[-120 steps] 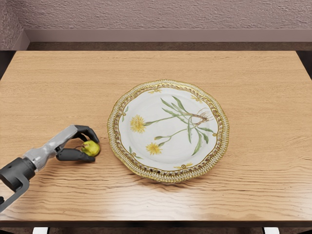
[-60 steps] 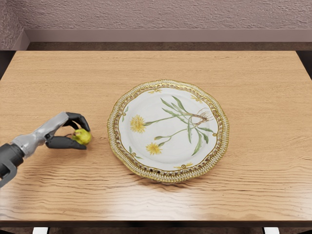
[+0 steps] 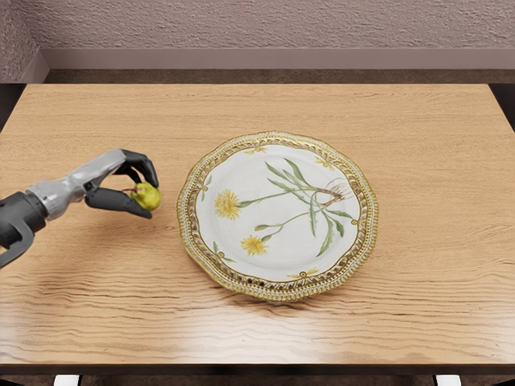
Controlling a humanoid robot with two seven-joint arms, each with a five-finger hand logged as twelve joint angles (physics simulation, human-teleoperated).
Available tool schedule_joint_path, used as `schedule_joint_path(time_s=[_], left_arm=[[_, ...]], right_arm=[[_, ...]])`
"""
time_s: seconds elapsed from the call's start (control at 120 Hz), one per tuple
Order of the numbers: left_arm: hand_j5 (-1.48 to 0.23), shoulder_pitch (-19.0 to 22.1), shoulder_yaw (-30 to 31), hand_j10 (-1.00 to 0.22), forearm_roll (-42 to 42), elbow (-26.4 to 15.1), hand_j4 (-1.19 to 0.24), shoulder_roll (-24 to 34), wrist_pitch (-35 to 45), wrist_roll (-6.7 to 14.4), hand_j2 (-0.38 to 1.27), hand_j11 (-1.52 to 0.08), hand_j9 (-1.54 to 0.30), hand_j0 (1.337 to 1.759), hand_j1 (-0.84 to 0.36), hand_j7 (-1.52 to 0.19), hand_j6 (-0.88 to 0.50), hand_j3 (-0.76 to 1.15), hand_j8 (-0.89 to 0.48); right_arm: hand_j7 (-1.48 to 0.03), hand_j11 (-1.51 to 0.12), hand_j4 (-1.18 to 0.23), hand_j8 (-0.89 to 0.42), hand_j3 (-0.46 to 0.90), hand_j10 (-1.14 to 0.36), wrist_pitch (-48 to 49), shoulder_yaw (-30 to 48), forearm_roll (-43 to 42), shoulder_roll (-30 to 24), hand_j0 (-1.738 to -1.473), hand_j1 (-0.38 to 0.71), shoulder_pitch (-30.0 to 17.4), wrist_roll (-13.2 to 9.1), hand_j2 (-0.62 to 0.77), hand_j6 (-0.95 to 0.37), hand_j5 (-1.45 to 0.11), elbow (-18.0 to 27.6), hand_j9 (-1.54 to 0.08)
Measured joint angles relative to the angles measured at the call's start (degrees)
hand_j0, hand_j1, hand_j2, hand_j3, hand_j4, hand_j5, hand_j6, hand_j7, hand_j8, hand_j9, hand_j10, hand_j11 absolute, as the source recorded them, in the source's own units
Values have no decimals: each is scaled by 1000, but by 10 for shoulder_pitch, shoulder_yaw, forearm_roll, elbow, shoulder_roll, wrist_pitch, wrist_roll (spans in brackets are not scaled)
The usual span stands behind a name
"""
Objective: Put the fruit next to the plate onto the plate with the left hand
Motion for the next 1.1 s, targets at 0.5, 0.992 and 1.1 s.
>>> schedule_joint_path(time_s=[0.5, 0.992, 1.1], left_arm=[[-1044, -82, -29, -660, -56, -2, -760, -5, -134, 20, 396, -1016, -1021, 1655, -252, -1035, -633, 0, -475], [-1115, -141, -32, -595, -99, 4, -770, -82, -189, 55, 680, -1056, -1057, 1656, -415, -1074, -599, 0, -446], [-1136, -146, -31, -586, -99, 9, -767, -97, -191, 62, 711, -1064, -1067, 1655, -432, -1087, -585, 0, -434]], right_arm=[[-43, -43, -33, -33, 0, -33, 0, 0, 0, 0, -1658, -310, 0, 0, -7, -33, -43, 0, -43], [-43, -43, -33, -33, 0, -33, 0, 0, 0, 0, -1658, -310, 0, 0, -7, -33, -43, 0, -43], [-43, -43, -33, -33, 0, -33, 0, 0, 0, 0, -1658, -310, 0, 0, -7, -33, -43, -1, -43]])
